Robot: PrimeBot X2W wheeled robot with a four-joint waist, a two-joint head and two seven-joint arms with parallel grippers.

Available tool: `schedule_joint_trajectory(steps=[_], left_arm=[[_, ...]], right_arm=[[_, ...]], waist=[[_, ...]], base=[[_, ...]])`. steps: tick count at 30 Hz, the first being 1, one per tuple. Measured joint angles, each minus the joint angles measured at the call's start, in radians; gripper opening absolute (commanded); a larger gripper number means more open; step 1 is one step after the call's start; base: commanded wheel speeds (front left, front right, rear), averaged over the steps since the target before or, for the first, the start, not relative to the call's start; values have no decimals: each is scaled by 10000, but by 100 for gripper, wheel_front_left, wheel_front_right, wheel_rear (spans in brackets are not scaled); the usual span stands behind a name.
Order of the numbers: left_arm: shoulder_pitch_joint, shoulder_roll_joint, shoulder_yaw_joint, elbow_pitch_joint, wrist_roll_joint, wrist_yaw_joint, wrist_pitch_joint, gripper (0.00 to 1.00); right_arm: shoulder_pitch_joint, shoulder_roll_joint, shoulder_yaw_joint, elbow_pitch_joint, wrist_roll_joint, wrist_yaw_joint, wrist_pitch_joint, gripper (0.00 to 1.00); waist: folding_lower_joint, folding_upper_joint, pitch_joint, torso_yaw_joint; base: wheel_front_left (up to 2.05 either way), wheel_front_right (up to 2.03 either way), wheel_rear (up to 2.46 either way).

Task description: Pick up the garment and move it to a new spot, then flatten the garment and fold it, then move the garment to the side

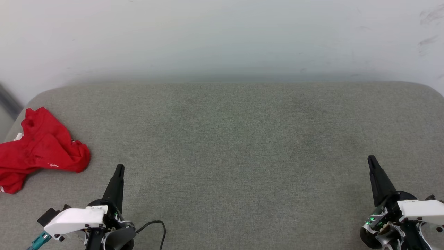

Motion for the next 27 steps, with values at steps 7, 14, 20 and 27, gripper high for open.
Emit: schedule_joint_trajectory(steps=[7, 14, 20, 27], left_arm=[[0, 0, 0, 0, 0, 2, 2, 0], [0, 0, 0, 0, 0, 0, 0, 0], [0, 0, 0, 0, 0, 2, 0, 0], [78, -8, -17, 127, -2, 10, -2, 100]], right_arm=[[0, 0, 0, 0, 0, 0, 0, 0], [0, 0, 0, 0, -2, 0, 0, 0], [0, 0, 0, 0, 0, 0, 0, 0], [99, 2, 12, 128, -2, 0, 0, 100]], waist=[[0, 0, 0, 0], [0, 0, 0, 0], [0, 0, 0, 0], [0, 0, 0, 0]], base=[[0, 0, 0], [0, 0, 0], [0, 0, 0], [0, 0, 0]])
